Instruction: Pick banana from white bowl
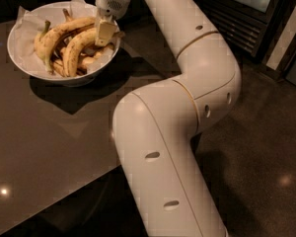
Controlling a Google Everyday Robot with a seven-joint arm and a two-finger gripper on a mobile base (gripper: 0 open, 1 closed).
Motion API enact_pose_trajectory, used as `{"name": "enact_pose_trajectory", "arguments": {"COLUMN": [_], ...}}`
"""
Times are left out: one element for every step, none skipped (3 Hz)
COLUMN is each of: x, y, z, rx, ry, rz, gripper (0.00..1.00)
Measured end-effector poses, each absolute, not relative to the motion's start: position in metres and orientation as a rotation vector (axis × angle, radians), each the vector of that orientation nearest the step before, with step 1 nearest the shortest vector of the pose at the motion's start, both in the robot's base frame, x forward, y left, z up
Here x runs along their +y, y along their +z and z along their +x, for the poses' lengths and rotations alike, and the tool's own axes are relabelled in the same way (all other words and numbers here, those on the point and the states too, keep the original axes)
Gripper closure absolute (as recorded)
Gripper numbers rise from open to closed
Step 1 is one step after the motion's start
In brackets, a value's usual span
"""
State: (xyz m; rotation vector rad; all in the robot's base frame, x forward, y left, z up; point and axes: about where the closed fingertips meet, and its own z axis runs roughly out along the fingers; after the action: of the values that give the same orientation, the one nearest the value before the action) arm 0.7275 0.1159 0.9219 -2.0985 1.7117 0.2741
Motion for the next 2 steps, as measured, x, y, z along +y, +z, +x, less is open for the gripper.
{"name": "enact_pose_trajectory", "arguments": {"x": [0.116, 0.117], "y": [0.922, 0.937], "z": [0.728, 0.734], "rx": [1.712, 1.678], "ry": [0.274, 0.255], "rz": [-2.098, -2.038], "gripper": [1.0, 1.0]}}
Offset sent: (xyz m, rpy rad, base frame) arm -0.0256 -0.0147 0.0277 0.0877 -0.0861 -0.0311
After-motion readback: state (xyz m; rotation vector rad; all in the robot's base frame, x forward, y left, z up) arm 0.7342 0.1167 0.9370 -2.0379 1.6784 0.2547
